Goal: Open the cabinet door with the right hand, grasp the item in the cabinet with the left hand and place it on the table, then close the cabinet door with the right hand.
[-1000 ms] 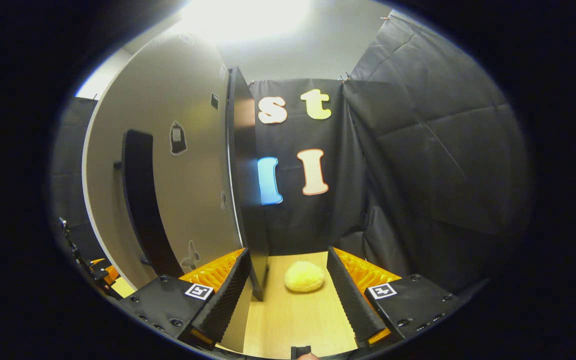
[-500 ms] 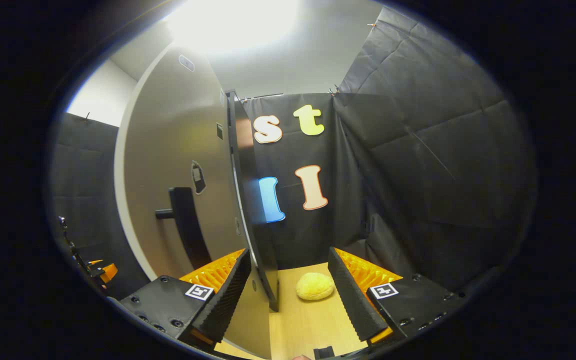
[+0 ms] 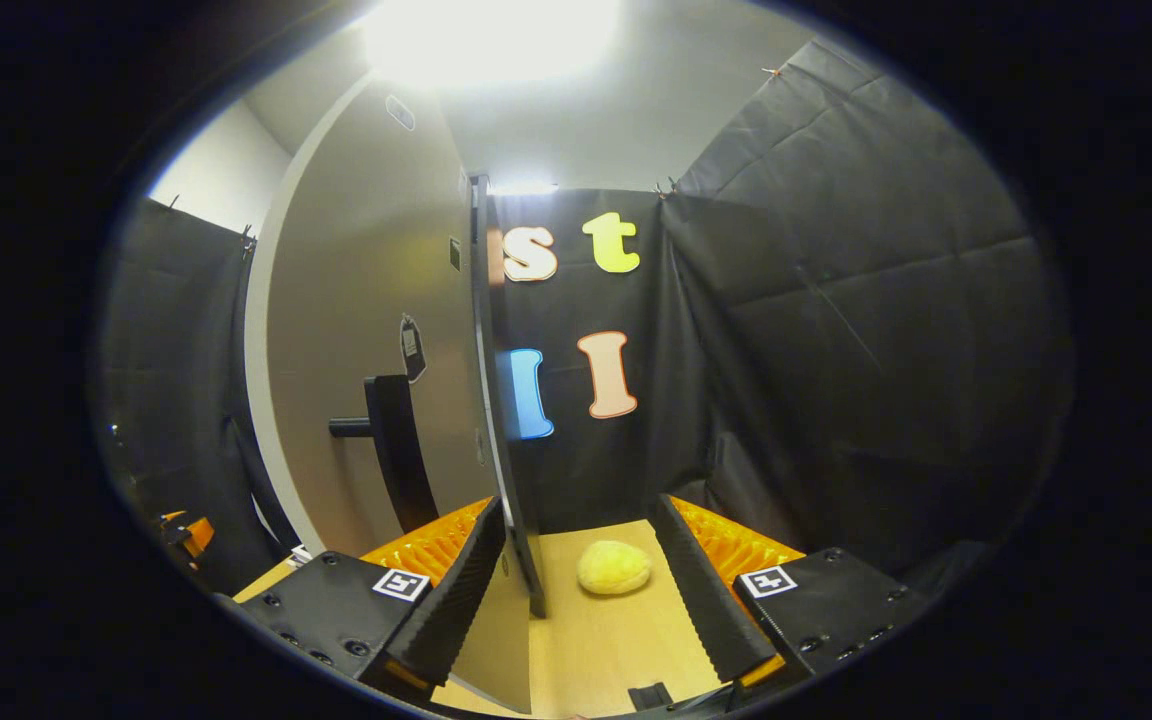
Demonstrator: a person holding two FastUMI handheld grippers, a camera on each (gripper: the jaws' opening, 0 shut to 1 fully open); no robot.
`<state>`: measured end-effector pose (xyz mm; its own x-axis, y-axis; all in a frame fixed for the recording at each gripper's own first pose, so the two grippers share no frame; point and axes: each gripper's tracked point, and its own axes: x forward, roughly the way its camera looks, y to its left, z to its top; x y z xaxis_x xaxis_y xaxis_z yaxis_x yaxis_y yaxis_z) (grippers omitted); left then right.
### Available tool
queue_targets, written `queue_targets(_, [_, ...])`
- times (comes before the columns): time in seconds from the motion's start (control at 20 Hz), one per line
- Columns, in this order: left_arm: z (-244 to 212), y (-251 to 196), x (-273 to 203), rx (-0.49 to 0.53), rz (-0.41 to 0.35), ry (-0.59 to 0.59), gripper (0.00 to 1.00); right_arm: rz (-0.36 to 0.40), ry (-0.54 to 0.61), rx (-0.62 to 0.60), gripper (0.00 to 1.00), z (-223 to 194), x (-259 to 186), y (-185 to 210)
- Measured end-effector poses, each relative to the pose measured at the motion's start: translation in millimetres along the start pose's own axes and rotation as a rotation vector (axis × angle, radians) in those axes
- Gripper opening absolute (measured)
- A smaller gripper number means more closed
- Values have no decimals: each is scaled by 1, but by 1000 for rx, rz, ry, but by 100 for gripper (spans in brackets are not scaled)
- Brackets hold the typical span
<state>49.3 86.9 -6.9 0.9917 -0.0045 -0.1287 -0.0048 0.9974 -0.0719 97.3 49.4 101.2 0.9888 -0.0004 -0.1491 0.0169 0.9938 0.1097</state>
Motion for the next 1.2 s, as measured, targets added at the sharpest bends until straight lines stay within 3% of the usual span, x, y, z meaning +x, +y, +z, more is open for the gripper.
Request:
queue_targets(0.4, [-3,24,20,14,-41,0,90,47,8,7,97,-10,-5,72])
queue_targets(0.8, [-7,62,27,12,-30,5,90,121,17,-11,97,-20,12,138])
queue_targets(1.2, [-8,86,30,25,-40,13,87,273,18,-13,97,-39,25,230])
